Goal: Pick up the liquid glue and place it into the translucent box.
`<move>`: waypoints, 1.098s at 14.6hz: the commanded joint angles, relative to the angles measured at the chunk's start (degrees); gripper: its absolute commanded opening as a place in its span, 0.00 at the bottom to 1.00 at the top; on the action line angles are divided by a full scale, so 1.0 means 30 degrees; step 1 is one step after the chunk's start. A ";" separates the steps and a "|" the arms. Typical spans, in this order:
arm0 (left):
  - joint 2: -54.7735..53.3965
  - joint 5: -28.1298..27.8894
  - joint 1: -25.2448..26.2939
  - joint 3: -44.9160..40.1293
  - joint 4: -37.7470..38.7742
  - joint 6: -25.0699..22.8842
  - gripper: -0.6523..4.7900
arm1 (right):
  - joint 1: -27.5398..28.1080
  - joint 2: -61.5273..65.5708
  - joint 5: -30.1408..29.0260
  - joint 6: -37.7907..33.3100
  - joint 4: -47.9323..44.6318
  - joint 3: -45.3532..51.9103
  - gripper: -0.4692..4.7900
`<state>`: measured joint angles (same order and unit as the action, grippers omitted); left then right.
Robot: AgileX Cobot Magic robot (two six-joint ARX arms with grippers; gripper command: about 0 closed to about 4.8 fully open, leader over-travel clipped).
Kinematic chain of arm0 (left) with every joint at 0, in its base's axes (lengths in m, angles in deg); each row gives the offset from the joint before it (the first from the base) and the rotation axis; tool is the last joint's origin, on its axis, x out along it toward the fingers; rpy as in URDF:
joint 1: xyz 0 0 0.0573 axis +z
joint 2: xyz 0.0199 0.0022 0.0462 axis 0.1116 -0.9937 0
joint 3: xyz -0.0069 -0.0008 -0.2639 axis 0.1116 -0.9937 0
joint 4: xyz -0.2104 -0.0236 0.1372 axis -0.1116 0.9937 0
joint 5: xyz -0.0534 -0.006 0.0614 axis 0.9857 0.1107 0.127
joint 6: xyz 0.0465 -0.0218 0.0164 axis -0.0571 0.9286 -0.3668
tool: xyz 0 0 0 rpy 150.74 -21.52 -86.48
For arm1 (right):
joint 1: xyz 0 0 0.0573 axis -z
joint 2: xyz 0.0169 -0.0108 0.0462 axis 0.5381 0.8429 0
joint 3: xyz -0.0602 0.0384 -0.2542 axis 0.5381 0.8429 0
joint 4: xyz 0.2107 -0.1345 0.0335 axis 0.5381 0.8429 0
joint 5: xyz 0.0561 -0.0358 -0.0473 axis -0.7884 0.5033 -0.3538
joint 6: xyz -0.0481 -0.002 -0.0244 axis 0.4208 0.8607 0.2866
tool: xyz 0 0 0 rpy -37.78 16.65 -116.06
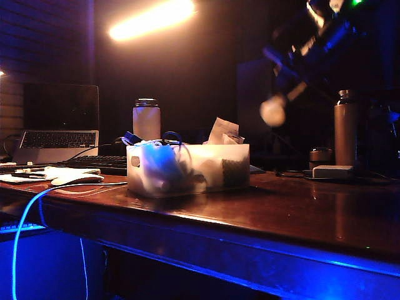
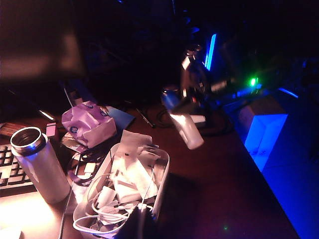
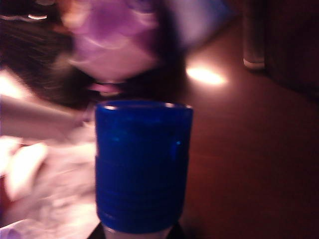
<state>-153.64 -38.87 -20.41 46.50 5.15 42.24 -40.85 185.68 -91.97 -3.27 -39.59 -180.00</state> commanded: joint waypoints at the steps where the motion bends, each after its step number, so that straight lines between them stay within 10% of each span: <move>1: 0.0058 0.0131 -0.0022 0.0095 -0.0321 0.0036 0.11 | -0.1071 -0.0102 -0.1399 -0.1749 -0.2273 -0.0510 0.21; 12: 0.0058 0.0138 -0.0022 0.0095 -0.0313 0.0044 0.11 | -0.6003 0.2885 0.3140 -0.4240 -0.7526 -0.0503 0.21; 13: 0.0066 0.0138 -0.0022 0.0095 -0.0313 0.0044 0.11 | -0.5989 0.3147 0.3140 -0.4233 -0.7519 -0.0503 0.26; 15: 0.0058 0.0131 -0.0022 0.0095 -0.0306 0.0044 0.11 | -0.5960 0.3140 0.3140 -0.4233 -0.7461 -0.0503 0.82; 16: 0.0058 0.0131 -0.0022 0.0095 -0.0306 0.0044 0.11 | -0.5938 0.3118 0.3140 -0.4233 -0.7453 -0.0503 0.89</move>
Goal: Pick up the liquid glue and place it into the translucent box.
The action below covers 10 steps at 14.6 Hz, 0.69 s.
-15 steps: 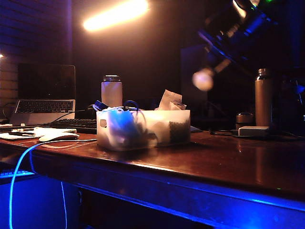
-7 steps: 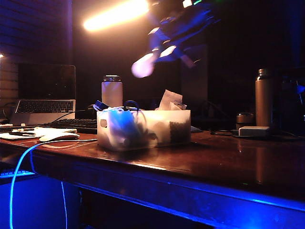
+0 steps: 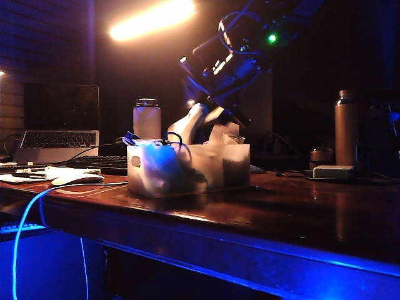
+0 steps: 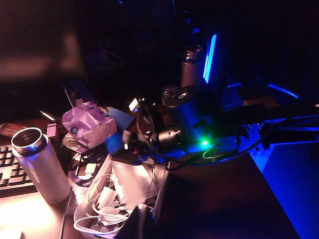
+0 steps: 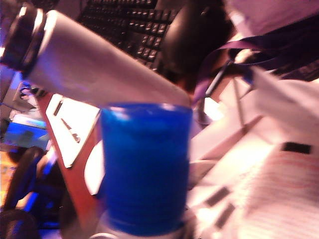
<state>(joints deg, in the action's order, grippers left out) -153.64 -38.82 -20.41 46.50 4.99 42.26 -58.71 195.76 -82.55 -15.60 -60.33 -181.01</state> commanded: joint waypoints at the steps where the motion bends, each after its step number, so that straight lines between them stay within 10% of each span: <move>1: 0.0058 0.0124 -0.0022 0.0095 -0.0255 0.0036 0.11 | 0.0095 -0.0270 0.0000 -0.0109 -0.0517 -0.0168 0.89; 4: 0.0073 0.0124 -0.0022 0.0102 -0.0102 0.0029 0.11 | 0.0597 -0.0896 -0.0146 0.0831 0.0138 -0.0175 0.88; 6: 0.0073 0.0124 -0.0022 0.0095 0.0051 0.0029 0.11 | 0.1290 -0.1982 0.0044 0.2936 0.1858 -0.0175 0.49; 7: 0.0073 0.0124 -0.0022 0.0095 0.0007 0.0015 0.11 | 0.1712 -0.2725 0.0313 0.4634 0.2725 -0.0168 0.05; 10: 0.0073 0.0160 -0.0022 0.0095 0.0051 0.0029 0.11 | 0.2565 -0.4940 0.0831 0.9238 0.4320 -0.0168 0.08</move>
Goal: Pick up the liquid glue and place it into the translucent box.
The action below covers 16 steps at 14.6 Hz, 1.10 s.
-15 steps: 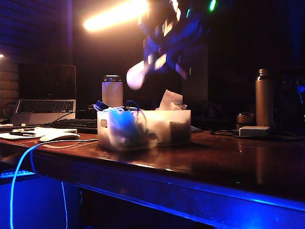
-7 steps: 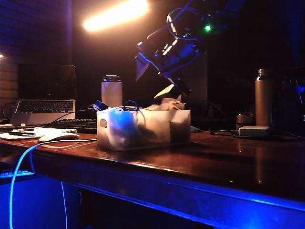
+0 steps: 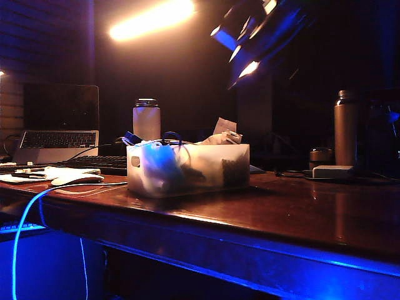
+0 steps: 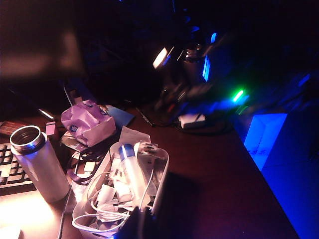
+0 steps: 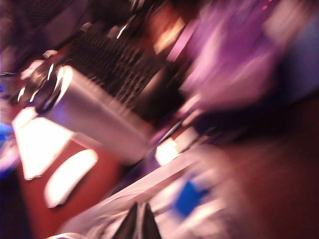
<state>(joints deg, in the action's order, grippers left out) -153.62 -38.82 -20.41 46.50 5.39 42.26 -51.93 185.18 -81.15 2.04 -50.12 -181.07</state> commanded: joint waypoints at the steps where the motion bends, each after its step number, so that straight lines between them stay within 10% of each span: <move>1: 0.0066 0.0641 -0.0022 0.0095 -0.0080 0.0029 0.11 | 0.0415 -0.2229 0.1086 0.4721 0.1661 -0.0146 0.08; 11: 0.0073 0.1486 -0.0022 0.0102 0.0401 0.0029 0.11 | 0.0386 -1.3005 0.4816 0.9974 0.8626 0.0204 0.08; 16: 0.0073 0.1486 -0.0022 0.0095 0.0474 0.0036 0.11 | 0.0357 -2.1245 0.4816 0.8444 0.2295 1.3792 0.08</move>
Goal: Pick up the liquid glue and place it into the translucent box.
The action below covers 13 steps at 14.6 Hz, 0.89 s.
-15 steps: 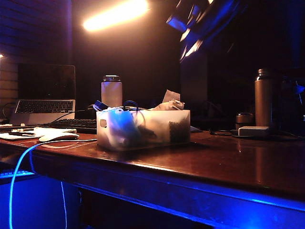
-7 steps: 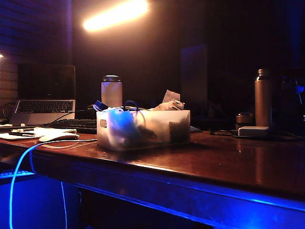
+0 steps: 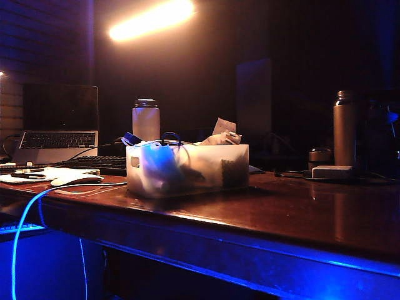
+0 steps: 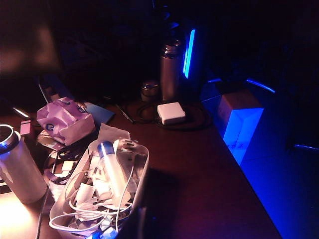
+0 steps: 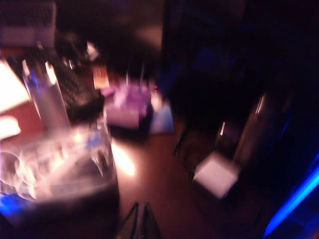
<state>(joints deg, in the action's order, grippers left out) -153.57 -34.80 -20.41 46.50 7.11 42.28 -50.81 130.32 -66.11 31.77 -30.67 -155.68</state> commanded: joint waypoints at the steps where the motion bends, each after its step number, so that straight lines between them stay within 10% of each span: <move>1: 0.0058 0.0138 -0.0022 0.0095 -0.0102 0.0029 0.11 | -0.0015 -0.4685 -0.0255 -0.2113 -0.6244 0.8568 0.08; 7: 0.0058 0.0131 -0.0022 0.0095 0.0597 0.0022 0.11 | -0.0015 -1.2429 0.0219 -0.4014 -0.9653 2.0480 0.08; 13: 0.0051 0.0131 -0.0022 0.0095 0.0590 0.0015 0.11 | -0.0007 -1.7478 0.1821 -0.4044 -1.0331 2.4735 0.08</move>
<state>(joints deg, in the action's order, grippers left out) -153.59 -34.67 -20.41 46.50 9.23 42.28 -50.81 78.87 -61.17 19.79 -61.12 -81.54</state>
